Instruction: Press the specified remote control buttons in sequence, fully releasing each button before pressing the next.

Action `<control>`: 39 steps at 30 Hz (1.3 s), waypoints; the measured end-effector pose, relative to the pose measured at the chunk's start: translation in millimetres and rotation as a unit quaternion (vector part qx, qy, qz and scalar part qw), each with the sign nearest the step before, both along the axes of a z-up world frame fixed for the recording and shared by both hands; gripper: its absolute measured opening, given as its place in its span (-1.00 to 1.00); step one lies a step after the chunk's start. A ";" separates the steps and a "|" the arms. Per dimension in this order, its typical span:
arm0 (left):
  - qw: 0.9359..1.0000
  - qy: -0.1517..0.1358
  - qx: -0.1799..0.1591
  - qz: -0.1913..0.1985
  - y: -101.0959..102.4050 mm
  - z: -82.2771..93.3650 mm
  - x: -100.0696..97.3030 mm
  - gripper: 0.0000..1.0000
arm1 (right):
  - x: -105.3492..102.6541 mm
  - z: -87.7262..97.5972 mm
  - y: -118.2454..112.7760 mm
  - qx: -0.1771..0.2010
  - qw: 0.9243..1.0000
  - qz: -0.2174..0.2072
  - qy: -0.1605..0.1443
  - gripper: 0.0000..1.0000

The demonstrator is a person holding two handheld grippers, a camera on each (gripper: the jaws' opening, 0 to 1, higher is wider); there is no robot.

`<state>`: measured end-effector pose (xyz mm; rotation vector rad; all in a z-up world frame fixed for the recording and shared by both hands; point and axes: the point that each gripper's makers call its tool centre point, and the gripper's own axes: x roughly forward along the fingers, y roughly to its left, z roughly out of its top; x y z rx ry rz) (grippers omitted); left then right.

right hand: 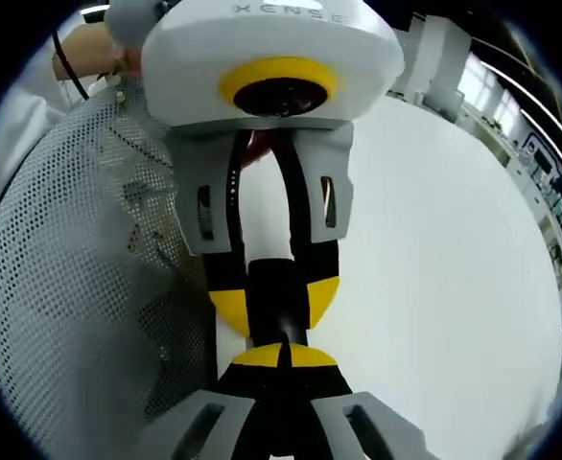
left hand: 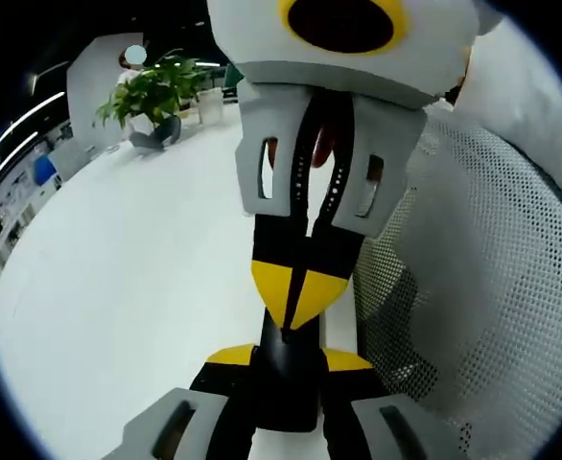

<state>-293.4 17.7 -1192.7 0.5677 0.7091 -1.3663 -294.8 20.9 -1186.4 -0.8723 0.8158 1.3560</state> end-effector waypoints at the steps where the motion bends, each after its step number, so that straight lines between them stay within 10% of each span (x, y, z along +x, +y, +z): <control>1: 1.000 -0.001 0.000 0.000 -0.1 0.0 0.1 -0.55 | 1.0 -0.3 0.7 -0.001 1.000 -0.004 -0.009 -1.00; 39: 1.000 0.001 0.017 -0.009 -0.1 -0.5 0.4 -0.55 | -1.2 1.7 8.5 0.046 0.997 -0.033 0.043 -1.00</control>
